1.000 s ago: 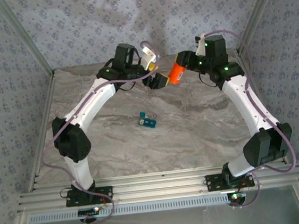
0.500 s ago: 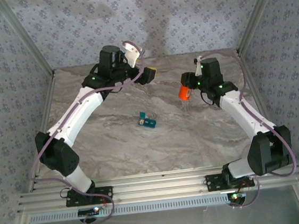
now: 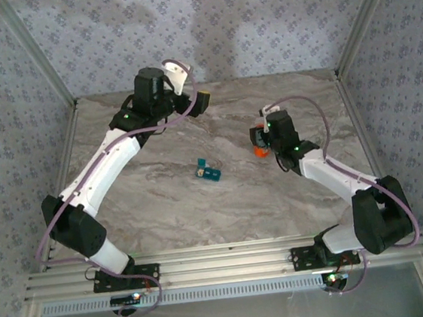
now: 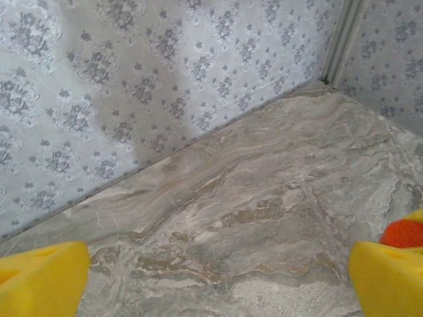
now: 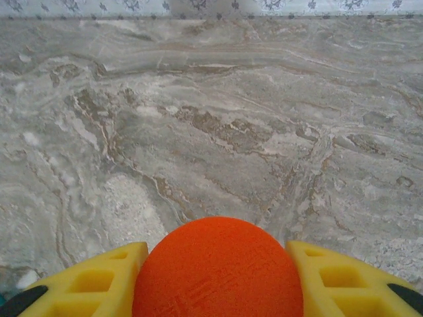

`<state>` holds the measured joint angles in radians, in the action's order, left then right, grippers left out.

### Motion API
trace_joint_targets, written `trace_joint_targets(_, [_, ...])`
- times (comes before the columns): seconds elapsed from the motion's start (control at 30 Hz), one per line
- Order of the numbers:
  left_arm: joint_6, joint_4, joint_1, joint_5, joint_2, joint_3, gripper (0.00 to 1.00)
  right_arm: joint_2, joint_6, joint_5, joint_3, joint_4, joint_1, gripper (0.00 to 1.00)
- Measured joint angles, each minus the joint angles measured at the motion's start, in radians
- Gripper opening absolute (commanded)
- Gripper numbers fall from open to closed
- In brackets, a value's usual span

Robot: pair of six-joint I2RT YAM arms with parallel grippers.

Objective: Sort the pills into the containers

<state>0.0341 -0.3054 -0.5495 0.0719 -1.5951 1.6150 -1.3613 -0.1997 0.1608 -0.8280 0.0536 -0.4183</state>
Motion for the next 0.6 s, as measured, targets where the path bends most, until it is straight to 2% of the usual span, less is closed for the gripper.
trace_joint_targets(0.3, [-0.049,-0.028,0.000,-0.070,0.004,0.000,0.99,0.005,0.005,0.119,0.150,0.139,-0.047,0.08])
trace_joint_targets(0.6, [-0.089,-0.047,0.000,-0.130,0.007,0.022,0.99,0.033,-0.011,0.179,0.249,0.243,-0.074,0.12])
